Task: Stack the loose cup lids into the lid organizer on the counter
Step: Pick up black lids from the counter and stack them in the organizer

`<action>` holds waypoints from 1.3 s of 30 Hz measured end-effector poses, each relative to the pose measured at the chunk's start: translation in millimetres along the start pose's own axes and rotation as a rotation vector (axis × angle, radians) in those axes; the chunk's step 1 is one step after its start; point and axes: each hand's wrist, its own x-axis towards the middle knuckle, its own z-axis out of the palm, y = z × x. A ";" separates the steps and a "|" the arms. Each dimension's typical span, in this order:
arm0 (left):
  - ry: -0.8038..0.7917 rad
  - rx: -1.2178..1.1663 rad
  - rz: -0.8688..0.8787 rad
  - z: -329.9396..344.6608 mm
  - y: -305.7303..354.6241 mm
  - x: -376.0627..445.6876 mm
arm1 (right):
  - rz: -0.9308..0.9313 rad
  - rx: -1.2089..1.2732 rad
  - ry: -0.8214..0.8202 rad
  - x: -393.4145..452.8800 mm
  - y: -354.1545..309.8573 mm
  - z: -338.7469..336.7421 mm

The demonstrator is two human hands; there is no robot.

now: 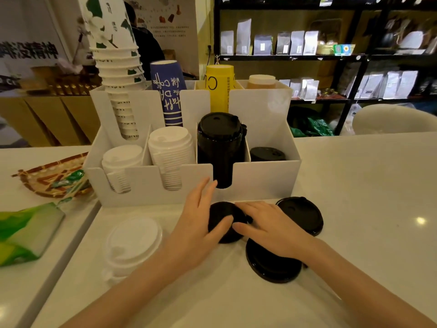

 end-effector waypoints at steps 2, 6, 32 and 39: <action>-0.084 0.006 -0.094 7.3 -6.5 -9.5 | 0.005 -0.004 -0.004 -0.9 -0.7 -0.7; -0.186 0.041 -0.194 14.6 -11.6 -12.1 | 0.022 -0.006 -0.023 -6.0 -4.9 -4.1; 0.259 -0.118 0.059 -92.5 60.2 82.5 | -0.154 0.684 0.669 26.2 -39.5 -119.1; 0.348 -0.174 0.046 -76.0 42.9 112.9 | -0.198 0.798 0.713 58.3 -39.2 -109.9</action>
